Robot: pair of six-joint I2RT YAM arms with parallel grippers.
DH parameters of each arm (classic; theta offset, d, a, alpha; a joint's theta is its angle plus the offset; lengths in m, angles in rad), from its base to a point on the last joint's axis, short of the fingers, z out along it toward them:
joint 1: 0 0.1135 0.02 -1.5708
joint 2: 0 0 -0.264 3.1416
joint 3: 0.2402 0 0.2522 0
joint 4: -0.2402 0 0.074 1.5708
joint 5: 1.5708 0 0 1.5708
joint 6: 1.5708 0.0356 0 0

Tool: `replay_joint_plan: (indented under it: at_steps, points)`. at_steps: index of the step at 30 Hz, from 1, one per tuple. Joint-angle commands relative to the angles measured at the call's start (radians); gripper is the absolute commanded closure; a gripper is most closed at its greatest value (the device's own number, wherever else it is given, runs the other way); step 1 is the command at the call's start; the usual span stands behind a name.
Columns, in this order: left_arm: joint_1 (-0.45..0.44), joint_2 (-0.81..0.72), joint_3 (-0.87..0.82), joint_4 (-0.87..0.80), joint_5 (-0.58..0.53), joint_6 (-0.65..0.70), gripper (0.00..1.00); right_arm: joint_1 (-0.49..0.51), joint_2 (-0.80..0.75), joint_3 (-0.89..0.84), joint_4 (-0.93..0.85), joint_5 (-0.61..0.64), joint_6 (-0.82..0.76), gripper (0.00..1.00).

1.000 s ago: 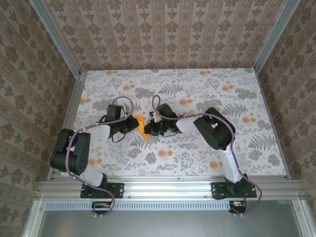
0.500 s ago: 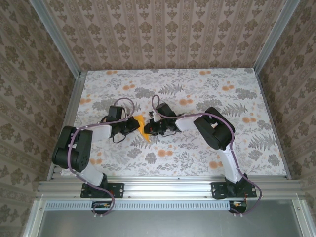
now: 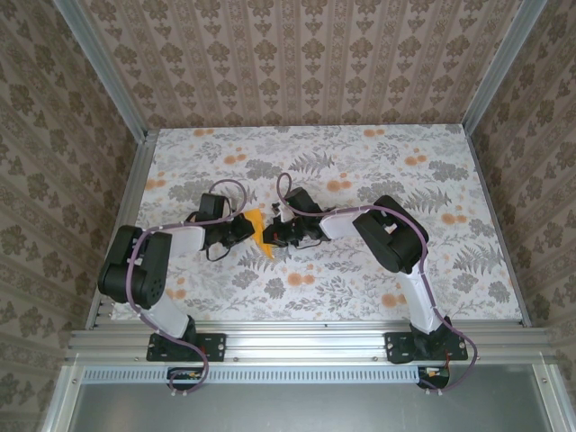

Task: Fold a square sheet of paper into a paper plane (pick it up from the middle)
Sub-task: Fold the wing for the fifth time at the center of the table.

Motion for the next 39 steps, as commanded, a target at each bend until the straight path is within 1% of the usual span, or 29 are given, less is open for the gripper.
replay_joint_plan:
  at_steps: [1,7,17,21,26,29,32,39]
  points:
    - [0.001,0.025,0.029,-0.005,-0.024,0.023,0.90,-0.013,0.084,-0.086,-0.220,0.102,0.003,0.95]
    - [0.003,0.046,0.046,-0.006,-0.026,0.029,0.90,-0.013,0.078,-0.102,-0.203,0.099,0.004,0.95]
    - [0.006,0.052,0.040,-0.055,-0.077,0.023,0.92,-0.017,0.060,-0.116,-0.186,0.098,0.000,0.94]
    - [0.006,0.063,0.040,-0.074,-0.093,0.016,0.93,-0.020,0.030,-0.137,-0.126,0.080,0.016,0.89]
    - [0.007,0.088,0.044,-0.075,-0.087,0.014,0.93,-0.027,-0.053,-0.153,-0.028,0.044,0.052,0.83]
    - [0.006,0.094,0.046,-0.081,-0.087,0.013,0.93,-0.027,-0.089,-0.147,-0.049,0.038,0.034,0.81]
    - [0.006,0.095,0.043,-0.078,-0.090,0.009,0.93,-0.023,-0.102,-0.139,-0.111,0.035,0.004,0.80]
    - [0.002,0.096,0.042,-0.073,-0.087,0.006,0.93,0.001,-0.115,-0.149,-0.135,0.002,-0.019,0.79]
